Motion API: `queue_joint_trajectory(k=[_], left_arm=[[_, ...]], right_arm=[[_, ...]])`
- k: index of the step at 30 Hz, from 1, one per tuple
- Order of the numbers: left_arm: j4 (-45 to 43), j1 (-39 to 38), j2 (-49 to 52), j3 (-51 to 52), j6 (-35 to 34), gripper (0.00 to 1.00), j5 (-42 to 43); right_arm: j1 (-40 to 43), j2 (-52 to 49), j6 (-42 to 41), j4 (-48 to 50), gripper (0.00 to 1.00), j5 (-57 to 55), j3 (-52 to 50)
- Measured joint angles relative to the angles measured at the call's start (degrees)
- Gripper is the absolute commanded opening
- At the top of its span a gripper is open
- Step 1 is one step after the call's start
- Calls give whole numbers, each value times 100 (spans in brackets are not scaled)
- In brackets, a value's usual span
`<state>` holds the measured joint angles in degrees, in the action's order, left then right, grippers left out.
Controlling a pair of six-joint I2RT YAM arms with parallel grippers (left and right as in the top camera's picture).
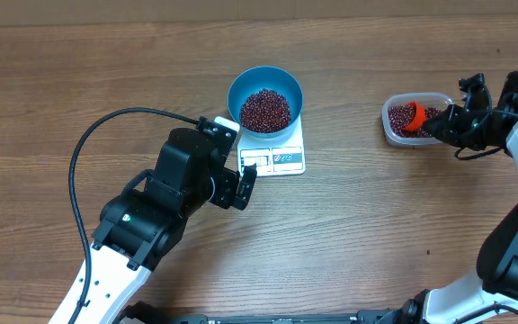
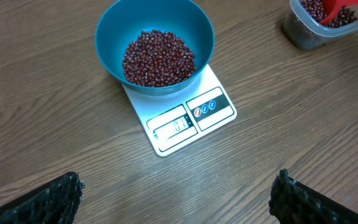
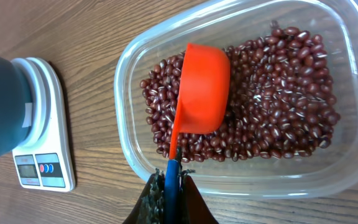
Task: Scoop item into bowl and weigh 150g on scale
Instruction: 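Drag the scoop through the beans to fill it, right gripper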
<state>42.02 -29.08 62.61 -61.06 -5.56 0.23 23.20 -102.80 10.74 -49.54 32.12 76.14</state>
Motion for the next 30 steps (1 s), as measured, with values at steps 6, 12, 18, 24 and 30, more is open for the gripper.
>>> queue_joint_trajectory(k=[6, 12, 18, 24, 30], left_arm=[[0, 0, 0, 0, 0, 100, 0], [0, 0, 0, 0, 0, 99, 0], [0, 0, 0, 0, 0, 100, 0], [0, 0, 0, 0, 0, 100, 0], [0, 0, 0, 0, 0, 99, -2]], right_arm=[[205, -107, -2, 24, 4, 243, -9], [275, -181, -2, 107, 4, 358, -66], [317, -269, 2, 249, 4, 463, -192], [334, -269, 0, 284, 4, 518, -227], [334, -271, -9, 280, 4, 538, -229]])
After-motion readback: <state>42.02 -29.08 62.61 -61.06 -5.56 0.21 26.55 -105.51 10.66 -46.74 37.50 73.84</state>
